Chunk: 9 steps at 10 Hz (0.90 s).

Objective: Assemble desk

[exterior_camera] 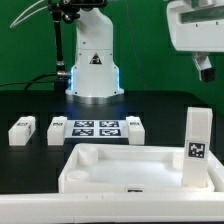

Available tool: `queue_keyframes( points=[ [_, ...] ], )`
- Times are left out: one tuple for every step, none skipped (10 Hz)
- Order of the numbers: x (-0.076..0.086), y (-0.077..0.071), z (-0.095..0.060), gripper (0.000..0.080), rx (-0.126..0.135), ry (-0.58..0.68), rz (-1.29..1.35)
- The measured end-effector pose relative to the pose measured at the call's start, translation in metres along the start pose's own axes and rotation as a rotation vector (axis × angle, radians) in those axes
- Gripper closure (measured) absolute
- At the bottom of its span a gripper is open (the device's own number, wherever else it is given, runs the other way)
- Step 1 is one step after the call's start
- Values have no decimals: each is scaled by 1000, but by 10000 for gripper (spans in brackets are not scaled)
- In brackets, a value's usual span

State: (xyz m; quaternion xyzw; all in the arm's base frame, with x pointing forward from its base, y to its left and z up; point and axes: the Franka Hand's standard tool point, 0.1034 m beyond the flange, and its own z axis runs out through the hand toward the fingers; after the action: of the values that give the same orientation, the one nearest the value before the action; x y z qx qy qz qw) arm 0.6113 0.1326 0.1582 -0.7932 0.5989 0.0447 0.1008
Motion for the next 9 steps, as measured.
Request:
queue_keyframes(
  points=[
    [0,1,1,150,-1,0,-36],
    [-4,8,9,150,-1,5,-109],
    [-4,20,13,150,-10,4,-200],
    [-1,42,18,150,-28,1,-364],
    [3,72,30,150,-62,-11,-510],
    [2,84,42,150,-89,-6,-532],
    [-2,84,48,150,-90,24,-603],
    [-1,84,46,150,-89,20,-660],
    [2,84,46,150,-90,18,-729]
  ],
)
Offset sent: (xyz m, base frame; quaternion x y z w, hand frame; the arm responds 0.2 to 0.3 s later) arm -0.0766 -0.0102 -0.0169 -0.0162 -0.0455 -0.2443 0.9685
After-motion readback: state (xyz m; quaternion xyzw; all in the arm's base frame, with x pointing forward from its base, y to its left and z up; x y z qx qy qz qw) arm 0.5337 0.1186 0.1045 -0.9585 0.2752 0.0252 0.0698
